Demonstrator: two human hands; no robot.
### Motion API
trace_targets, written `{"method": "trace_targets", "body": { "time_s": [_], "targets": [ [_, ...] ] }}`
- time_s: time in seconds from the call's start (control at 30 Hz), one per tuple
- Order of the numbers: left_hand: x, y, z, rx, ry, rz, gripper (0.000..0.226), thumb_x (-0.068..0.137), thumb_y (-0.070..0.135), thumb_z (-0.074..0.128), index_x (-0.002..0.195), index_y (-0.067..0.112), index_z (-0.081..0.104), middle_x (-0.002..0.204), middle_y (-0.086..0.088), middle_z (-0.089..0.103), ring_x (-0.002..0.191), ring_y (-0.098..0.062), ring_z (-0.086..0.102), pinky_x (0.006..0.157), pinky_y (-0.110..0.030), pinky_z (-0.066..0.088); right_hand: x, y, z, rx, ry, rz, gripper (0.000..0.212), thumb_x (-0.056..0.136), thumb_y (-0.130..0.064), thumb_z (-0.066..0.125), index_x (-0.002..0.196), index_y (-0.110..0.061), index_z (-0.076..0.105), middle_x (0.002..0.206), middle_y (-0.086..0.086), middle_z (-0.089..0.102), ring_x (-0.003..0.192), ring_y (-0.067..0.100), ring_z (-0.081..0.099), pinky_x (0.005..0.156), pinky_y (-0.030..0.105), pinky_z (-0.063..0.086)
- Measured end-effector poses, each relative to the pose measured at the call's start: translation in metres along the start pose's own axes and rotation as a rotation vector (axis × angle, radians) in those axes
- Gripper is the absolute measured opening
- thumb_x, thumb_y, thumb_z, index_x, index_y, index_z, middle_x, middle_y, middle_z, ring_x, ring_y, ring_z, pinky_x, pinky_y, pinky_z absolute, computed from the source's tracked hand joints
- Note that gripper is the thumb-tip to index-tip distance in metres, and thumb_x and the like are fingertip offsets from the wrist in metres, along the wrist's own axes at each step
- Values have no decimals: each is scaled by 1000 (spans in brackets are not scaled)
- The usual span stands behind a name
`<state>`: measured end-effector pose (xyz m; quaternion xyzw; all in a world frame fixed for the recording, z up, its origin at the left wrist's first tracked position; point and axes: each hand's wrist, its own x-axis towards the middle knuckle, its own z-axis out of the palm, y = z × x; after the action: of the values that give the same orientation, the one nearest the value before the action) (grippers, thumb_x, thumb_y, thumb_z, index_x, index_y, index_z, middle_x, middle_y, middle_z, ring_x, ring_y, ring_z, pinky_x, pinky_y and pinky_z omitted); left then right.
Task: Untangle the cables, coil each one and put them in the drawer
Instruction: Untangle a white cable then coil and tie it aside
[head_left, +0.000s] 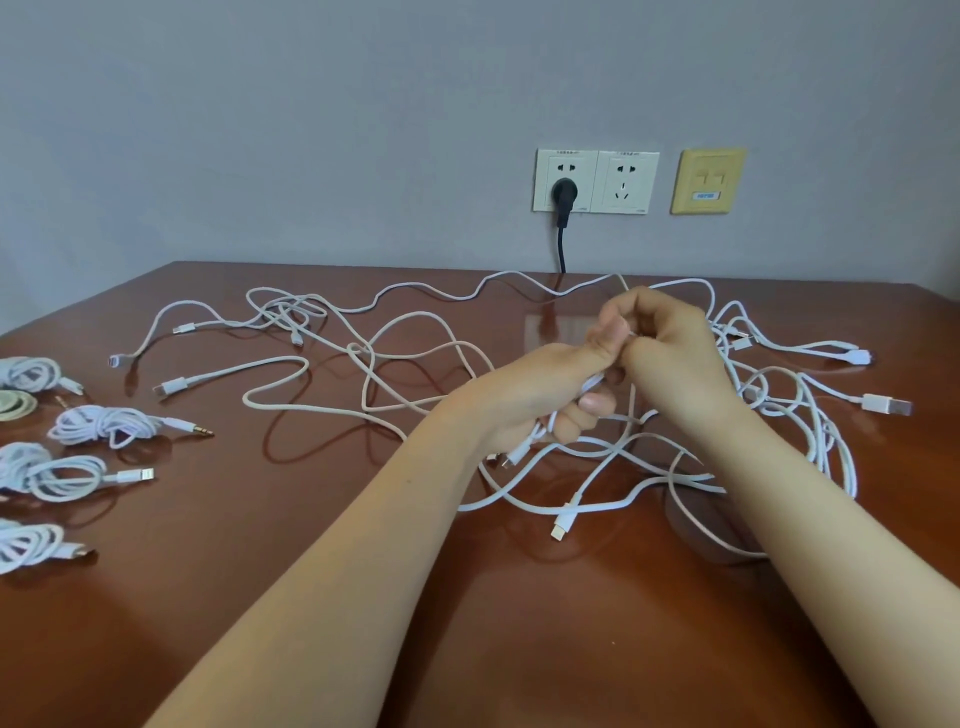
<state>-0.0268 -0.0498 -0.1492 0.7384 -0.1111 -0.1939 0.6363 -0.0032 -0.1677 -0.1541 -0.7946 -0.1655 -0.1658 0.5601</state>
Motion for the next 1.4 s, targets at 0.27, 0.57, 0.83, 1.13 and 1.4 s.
{"method": "trace_targets", "body": {
  "time_s": [0.27, 0.57, 0.83, 1.13, 1.4],
  "targets": [
    [0, -7, -5, -47, -40, 64, 31, 102, 28, 28, 76, 16, 38, 42, 11, 30, 42, -4, 29, 52, -17, 43, 1, -1, -1, 197, -38, 97, 19, 85, 0, 61, 70, -11, 56, 40, -11, 52, 39, -3, 49, 42, 9, 38],
    [-1, -5, -13, -178, 48, 55, 34, 103, 35, 26, 75, 17, 36, 45, 10, 27, 30, 1, 17, 29, -11, 14, 2, 6, -1, 158, -89, 80, 30, 96, -9, 46, 67, -12, 54, 38, -14, 44, 39, 0, 37, 44, 9, 31],
    [-1, 1, -23, -403, 143, -25, 43, 103, 37, 21, 69, 16, 38, 39, 8, 24, 26, -2, 13, 29, -12, 8, -1, 13, 4, -167, -57, -24, 25, 94, -16, 51, 69, -21, 55, 54, -3, 49, 49, 7, 42, 56, 25, 33],
    [2, -5, -4, 41, 153, 25, 37, 101, 39, 28, 73, 17, 37, 54, 4, 20, 31, -2, 14, 33, -11, 12, 2, 9, 2, -138, 155, -28, 18, 90, -25, 58, 74, -22, 64, 57, 0, 59, 50, 7, 46, 65, 34, 48],
    [11, -10, 2, -56, 305, 50, 37, 102, 30, 28, 70, 16, 37, 37, 10, 27, 26, -3, 18, 35, -6, 15, -5, 12, 8, -152, 124, -32, 22, 92, -24, 53, 72, -25, 62, 48, -11, 57, 51, 4, 50, 58, 23, 41]
  ]
}}
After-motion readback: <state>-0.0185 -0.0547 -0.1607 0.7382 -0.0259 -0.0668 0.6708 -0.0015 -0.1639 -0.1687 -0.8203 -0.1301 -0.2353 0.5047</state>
